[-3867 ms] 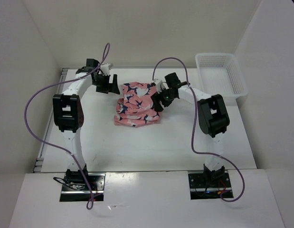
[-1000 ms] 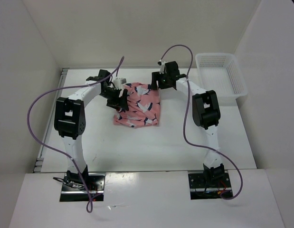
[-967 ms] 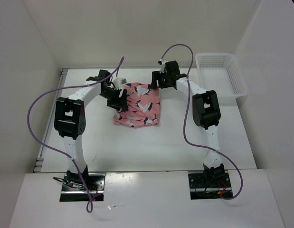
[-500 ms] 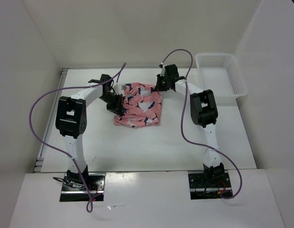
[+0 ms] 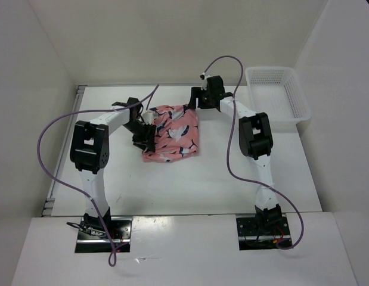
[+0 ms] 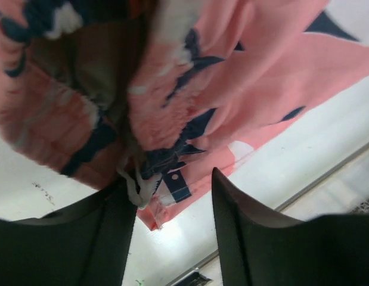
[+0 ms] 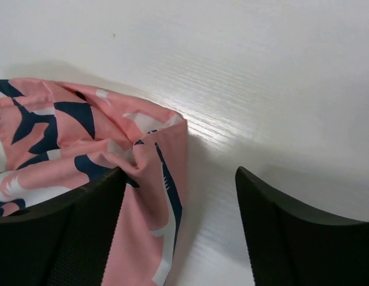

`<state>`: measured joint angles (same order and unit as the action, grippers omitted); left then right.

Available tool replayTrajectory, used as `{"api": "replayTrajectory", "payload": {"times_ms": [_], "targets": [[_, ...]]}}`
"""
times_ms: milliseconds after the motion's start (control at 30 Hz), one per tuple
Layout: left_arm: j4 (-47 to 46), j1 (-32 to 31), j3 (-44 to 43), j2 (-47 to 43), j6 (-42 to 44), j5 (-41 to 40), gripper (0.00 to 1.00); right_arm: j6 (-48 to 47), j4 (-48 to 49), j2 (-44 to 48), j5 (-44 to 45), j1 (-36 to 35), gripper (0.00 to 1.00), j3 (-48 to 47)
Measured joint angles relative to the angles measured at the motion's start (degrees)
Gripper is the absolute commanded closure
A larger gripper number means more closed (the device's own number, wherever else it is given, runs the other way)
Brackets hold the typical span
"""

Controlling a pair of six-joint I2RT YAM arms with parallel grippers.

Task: Fold and stack the shorts
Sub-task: Fold the shorts

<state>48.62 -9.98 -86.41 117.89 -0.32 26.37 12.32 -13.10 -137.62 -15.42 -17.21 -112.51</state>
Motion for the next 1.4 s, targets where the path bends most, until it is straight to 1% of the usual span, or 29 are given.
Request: {"api": "replayTrajectory", "payload": {"times_ms": [33,133,167,233,267,333,433,567,600,633,733,767,800,833,867,900,933,967,1000,1133,1167,1200,1267,1300,1333,1367,1400], "targets": [[0.46,0.04,-0.48,0.0,0.15,0.37,0.3,-0.48,0.0,0.0,-0.37,0.0,0.15,-0.02],[2.27,0.55,-4.11,-0.07,0.15,2.1,0.21,-2.34,-0.17,0.02,-1.53,0.0,0.13,-0.02],[2.54,0.92,-6.12,-0.09,0.13,2.8,0.14,-3.02,-0.24,0.15,-1.97,0.0,0.13,-0.02],[2.29,1.97,-10.71,-0.22,0.15,4.26,0.07,-4.5,-0.96,0.94,-2.6,0.0,0.13,0.02],[1.51,2.56,-12.72,-0.57,0.11,4.79,0.05,-5.33,-1.31,1.9,-3.15,0.0,0.13,0.5],[-0.92,3.56,-15.58,-1.66,0.07,5.33,0.05,-7.39,-2.34,5.09,-4.04,0.0,0.13,2.45],[-3.8,4.35,-18.56,-1.55,0.04,4.17,0.05,-11.67,-3.17,12.07,-6.27,0.0,0.14,8.61],[-6.58,3.82,-22.08,3.82,0.07,2.29,0.05,-19.74,-5.05,21.0,-8.48,-0.42,0.21,19.96],[-7.08,3.78,-22.34,5.51,0.04,2.32,0.06,-22.58,-6.32,22.49,-8.9,-0.63,0.21,22.49],[-7.23,3.63,-22.36,7.21,0.04,2.4,0.06,-24.9,-7.32,23.56,-8.94,-1.14,0.24,24.68],[-7.13,3.08,-22.34,11.43,-0.11,2.43,0.25,-31.17,-10.19,25.42,-8.44,-4.74,0.26,31.34],[-7.08,2.91,-22.34,12.35,-0.07,2.43,0.38,-32.54,-11.04,25.55,-8.39,-6.4,0.26,33.05],[-6.97,2.8,-22.34,12.9,-0.24,2.36,0.38,-33.33,-11.67,25.55,-8.37,-7.65,0.28,34.21],[-6.97,2.73,-22.34,13.2,-0.11,2.4,0.47,-34.05,-12.17,25.55,-8.41,-9.18,0.31,35.36],[-7.04,2.67,-22.34,13.29,-0.11,2.45,0.5,-34.53,-12.35,25.66,-8.41,-10.47,0.42,36.3],[-7.1,2.58,-22.36,13.29,-0.04,2.43,0.52,-34.97,-12.24,25.79,-8.33,-11.26,0.49,37.11],[-7.23,2.49,-22.47,13.29,0.02,2.45,0.62,-34.82,-11.93,26.14,-7.87,-11.8,0.54,38.12],[-7.43,2.4,-22.64,13.29,-0.04,2.43,0.66,-34.71,-11.54,26.51,-7.15,-12.02,0.61,39.1],[-7.76,2.38,-22.67,13.29,-0.07,2.25,0.7,-34.64,-10.93,26.93,-6.25,-12.04,0.61,40.17],[-8.79,2.58,-22.99,13.33,-0.09,1.38,0.7,-34.53,-9.4,28.41,-3.41,-12.02,0.61,42.75],[-8.83,2.64,-23.32,13.46,-0.07,1.11,0.67,-34.53,-9.27,28.65,-2.91,-12.02,0.61,42.88],[-8.9,2.69,-23.96,13.77,-0.07,0.76,0.6,-34.53,-8.98,28.85,-2.1,-12.02,0.61,42.95],[-9.35,2.8,-25.05,14.38,0.11,0.24,0.53,-34.82,-8.41,29.24,-0.7,-12.02,0.61,42.97],[-9.57,2.89,-25.42,14.64,0.04,0.22,0.49,-34.99,-8.31,29.42,-0.11,-12.02,0.55,42.95],[-9.84,2.99,-25.55,14.71,0.02,0.17,0.4,-35.21,-8.28,29.62,0.48,-12.02,0.52,42.95],[-9.92,3.08,-25.55,14.73,0.02,0.07,0.37,-35.36,-8.33,29.79,1.05,-12.02,0.48,42.84],[-9.9,3.15,-25.55,14.73,0.09,-0.02,0.33,-35.71,-8.39,29.92,1.46,-12.02,0.41,42.58]]}}
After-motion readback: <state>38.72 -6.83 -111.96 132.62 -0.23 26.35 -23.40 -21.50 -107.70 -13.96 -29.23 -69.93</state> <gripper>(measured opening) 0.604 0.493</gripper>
